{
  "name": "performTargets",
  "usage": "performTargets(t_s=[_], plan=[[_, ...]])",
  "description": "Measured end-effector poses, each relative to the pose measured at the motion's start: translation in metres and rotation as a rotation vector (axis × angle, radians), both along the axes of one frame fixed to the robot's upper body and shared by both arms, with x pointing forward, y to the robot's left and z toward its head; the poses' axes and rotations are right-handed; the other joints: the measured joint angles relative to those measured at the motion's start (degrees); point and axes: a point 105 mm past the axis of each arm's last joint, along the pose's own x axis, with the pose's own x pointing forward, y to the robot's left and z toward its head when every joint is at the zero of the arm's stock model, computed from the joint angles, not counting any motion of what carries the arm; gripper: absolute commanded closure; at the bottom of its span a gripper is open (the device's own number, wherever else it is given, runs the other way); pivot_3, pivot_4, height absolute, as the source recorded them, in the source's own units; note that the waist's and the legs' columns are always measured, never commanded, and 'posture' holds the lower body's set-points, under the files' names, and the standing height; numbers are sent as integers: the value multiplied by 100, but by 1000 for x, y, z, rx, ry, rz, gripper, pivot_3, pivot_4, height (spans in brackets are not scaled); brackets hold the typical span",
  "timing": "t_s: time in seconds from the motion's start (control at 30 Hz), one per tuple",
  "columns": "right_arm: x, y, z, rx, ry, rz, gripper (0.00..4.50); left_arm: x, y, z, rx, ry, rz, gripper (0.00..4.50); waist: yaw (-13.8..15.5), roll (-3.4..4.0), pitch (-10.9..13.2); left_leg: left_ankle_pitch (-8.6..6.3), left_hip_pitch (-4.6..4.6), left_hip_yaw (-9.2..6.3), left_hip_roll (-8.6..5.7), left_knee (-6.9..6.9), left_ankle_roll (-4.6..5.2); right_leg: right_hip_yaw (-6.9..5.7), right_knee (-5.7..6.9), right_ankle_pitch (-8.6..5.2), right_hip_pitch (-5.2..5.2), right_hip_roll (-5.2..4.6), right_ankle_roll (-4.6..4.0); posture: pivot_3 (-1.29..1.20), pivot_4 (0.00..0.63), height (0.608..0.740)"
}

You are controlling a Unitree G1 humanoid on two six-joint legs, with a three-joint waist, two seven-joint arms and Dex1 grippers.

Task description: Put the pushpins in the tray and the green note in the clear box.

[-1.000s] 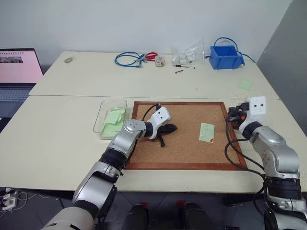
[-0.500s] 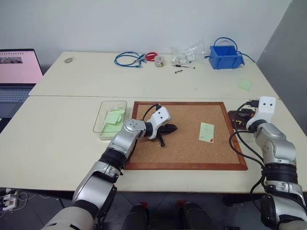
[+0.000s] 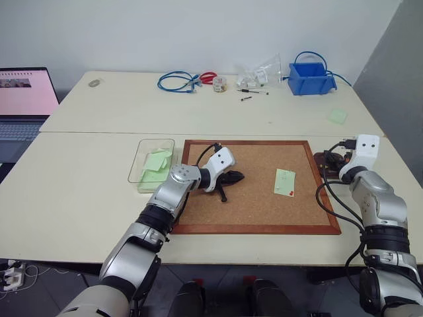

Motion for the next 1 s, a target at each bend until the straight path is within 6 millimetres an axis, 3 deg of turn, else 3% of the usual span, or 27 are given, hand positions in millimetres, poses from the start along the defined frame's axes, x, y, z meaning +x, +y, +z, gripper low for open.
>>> performTargets(t_s=[0.6, 1.0], plan=[[-3, -15, -11, -171, 72, -62, 222, 0, 0, 0, 0, 1, 0, 4500, -1, 0, 0, 0, 0, 0, -1, 0, 0, 1, 0, 0, 0, 0, 0, 0, 150, 740], [-2, -17, -7, -237, 72, -62, 222, 0, 0, 0, 0, 1, 1, 4500, -2, 0, 0, 0, 1, 1, 0, -1, 0, 1, 0, 0, 0, 0, 0, 0, 150, 740]])
